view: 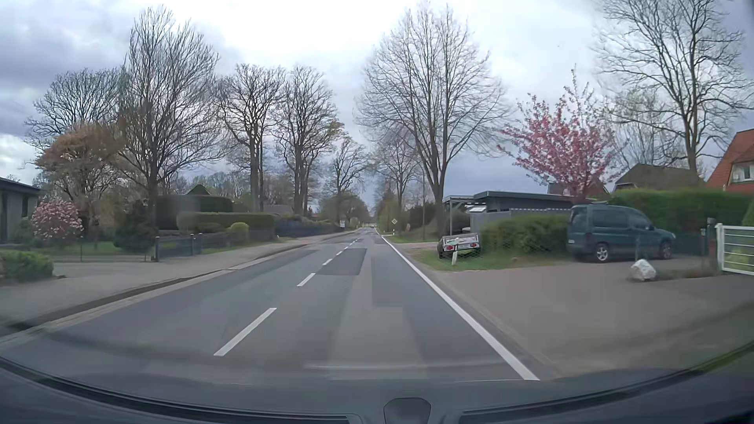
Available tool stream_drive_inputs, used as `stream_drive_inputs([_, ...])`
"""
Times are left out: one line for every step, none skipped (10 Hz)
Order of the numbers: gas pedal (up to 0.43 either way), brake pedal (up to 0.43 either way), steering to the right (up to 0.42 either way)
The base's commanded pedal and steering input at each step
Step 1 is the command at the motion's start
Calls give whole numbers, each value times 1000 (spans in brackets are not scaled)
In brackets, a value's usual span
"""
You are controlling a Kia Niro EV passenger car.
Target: Follow the waypoints while adhering to traffic rules and regulations
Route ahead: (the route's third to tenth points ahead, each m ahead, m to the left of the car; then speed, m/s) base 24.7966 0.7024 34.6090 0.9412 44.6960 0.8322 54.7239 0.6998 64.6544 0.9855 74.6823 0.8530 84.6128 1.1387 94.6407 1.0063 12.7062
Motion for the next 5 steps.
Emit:
stream_drive_inputs([47, 0, 4])
stream_drive_inputs([47, 0, 5])
stream_drive_inputs([47, 0, 3])
stream_drive_inputs([47, 0, 3])
stream_drive_inputs([47, 0, 2])
